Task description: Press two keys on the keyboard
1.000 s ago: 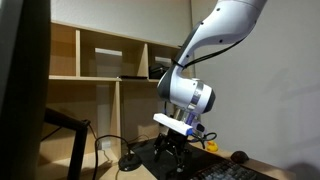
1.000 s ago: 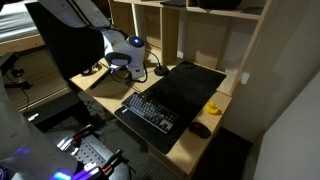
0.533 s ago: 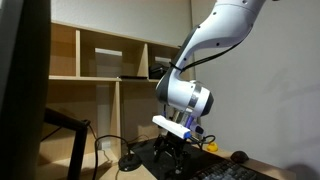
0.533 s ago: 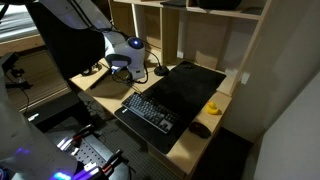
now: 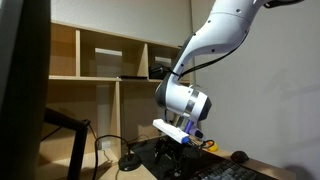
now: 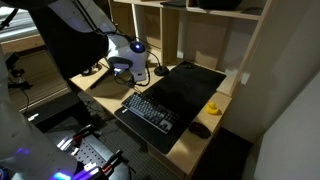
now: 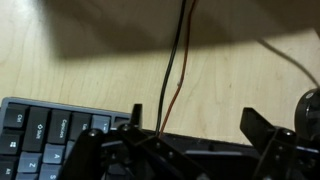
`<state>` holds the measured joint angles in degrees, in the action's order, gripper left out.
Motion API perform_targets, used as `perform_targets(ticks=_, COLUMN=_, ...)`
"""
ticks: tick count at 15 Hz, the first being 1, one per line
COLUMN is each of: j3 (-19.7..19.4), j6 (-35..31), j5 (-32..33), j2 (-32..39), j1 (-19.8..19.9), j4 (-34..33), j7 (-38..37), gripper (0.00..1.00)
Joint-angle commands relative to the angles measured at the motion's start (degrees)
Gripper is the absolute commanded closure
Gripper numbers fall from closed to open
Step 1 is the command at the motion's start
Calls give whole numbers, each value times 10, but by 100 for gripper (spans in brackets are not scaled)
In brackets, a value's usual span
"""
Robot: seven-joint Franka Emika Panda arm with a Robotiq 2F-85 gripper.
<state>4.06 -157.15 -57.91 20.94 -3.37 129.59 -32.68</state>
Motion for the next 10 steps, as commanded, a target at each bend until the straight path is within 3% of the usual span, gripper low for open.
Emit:
perform_targets(ticks=1, j3=-9, j6=3, j5=-2, j2=0, j1=-8, j4=-2, j7=0, gripper=0)
perform_targets(ticks=10, j3=-17, j6=2, j5=0, j2=5, j1=-8, j4=-1, j7=-6, gripper=0)
